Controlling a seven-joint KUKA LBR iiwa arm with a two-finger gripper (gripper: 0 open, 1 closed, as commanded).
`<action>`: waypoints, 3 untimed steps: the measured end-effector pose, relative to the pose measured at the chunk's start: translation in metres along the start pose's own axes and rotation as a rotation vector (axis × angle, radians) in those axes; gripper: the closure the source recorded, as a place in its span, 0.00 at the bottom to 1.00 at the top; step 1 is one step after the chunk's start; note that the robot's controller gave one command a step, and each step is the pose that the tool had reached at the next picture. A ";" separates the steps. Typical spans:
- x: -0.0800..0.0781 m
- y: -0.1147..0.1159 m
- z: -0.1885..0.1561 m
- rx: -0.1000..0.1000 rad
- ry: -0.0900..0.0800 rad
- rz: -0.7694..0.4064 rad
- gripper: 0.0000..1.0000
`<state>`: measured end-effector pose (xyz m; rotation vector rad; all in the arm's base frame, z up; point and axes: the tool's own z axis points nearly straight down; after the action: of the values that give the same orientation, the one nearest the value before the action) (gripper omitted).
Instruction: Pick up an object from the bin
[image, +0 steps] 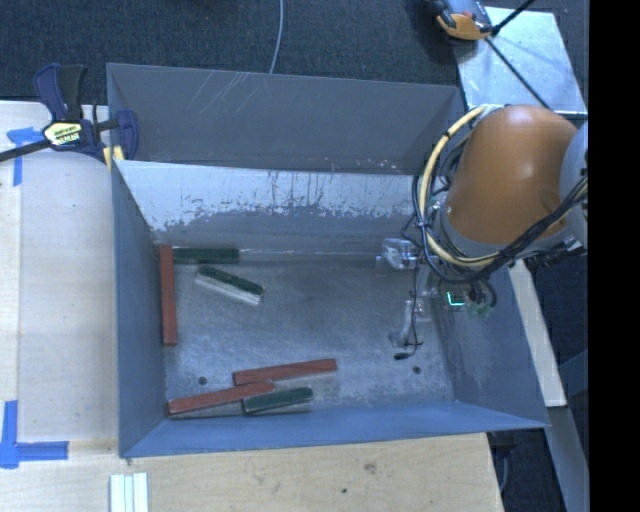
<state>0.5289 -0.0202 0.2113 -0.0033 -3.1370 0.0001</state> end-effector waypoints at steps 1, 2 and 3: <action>-0.002 0.000 -0.004 0.000 -0.008 0.000 0.00; -0.010 0.039 0.059 0.001 -0.012 -0.090 0.00; -0.004 0.095 0.059 0.001 -0.009 -0.405 0.00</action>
Offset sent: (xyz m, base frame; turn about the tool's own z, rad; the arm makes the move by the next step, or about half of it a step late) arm 0.0169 0.0890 -0.1413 -0.2027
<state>0.5330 0.0747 0.1525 0.6296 -3.0821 0.0001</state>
